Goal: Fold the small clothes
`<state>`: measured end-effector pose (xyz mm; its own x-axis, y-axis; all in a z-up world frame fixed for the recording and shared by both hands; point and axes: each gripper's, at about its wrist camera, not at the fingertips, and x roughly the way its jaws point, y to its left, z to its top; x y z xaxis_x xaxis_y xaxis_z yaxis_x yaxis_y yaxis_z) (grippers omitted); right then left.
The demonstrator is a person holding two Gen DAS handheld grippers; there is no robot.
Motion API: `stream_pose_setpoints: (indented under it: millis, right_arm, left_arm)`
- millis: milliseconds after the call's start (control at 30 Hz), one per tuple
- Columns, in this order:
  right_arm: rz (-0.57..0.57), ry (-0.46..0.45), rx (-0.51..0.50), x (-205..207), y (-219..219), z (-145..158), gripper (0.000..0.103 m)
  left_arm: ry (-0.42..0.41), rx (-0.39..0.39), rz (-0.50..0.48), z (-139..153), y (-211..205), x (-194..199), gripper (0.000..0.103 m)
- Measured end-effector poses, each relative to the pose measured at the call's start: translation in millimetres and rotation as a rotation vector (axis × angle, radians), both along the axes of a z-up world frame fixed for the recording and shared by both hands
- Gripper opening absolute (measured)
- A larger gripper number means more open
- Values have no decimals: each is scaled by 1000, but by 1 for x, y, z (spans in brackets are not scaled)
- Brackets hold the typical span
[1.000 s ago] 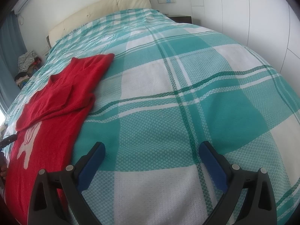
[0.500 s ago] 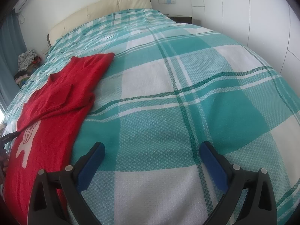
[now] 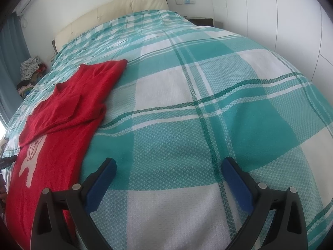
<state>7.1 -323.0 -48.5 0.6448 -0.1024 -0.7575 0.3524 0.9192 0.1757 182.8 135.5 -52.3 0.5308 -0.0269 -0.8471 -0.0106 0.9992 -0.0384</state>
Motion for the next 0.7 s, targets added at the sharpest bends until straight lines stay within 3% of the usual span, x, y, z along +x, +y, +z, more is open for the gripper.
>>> stream_pose_setpoints:
  millis: [167, 233, 333, 467, 567, 667, 700]
  right_arm:
    - [-20, -12, 4, -2, -1, 7, 99]
    - [-25, -43, 34, -9, 0, 22, 99]
    - [71, -89, 93, -25, 14, 54, 99]
    - [258, -53, 214, -59, 45, 76, 99]
    - [345, 56, 356, -86, 62, 61, 97]
    - [383, 156, 467, -106, 74, 34, 83]
    - [402, 172, 495, -109, 79, 26, 77]
  left_arm:
    - [-34, -132, 42, 20, 28, -45, 102]
    - [-20, -214, -11, 22, 22, -71, 102]
    - [43, -328, -173, 22, -6, -113, 102]
    - [105, -318, -345, 17, -48, -163, 101]
    - [129, -322, -367, 11, -59, -185, 100]
    - [123, -296, -381, 10, -66, -194, 94]
    - [127, -292, -389, 10, -69, -195, 86]
